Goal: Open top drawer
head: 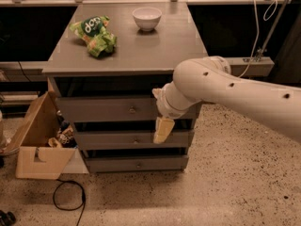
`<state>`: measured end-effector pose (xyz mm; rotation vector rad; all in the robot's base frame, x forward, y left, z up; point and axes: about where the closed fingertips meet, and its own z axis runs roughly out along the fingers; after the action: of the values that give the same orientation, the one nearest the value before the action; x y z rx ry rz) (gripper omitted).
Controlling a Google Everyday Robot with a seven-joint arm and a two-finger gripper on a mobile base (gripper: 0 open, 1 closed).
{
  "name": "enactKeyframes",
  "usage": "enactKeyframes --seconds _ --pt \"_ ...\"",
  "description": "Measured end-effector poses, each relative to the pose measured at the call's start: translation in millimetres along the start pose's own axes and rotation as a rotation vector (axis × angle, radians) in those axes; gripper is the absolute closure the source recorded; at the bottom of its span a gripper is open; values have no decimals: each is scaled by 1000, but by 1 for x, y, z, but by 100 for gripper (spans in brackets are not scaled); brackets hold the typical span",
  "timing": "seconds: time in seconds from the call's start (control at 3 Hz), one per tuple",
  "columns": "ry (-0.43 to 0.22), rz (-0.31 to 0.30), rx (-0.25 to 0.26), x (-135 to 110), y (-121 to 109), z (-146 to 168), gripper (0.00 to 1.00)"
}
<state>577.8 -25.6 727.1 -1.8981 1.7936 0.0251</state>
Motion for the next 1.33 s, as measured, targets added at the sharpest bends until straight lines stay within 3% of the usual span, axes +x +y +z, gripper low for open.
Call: enactKeyframes --seconds 0.33,0.67,1.0,1.33 --pt "8 -56 24 -12 -42 37 0" --pt "13 -64 26 -15 -48 42 0" --pt "66 -65 23 -4 -54 47 0" --pt "166 -35 40 31 -71 49 0"
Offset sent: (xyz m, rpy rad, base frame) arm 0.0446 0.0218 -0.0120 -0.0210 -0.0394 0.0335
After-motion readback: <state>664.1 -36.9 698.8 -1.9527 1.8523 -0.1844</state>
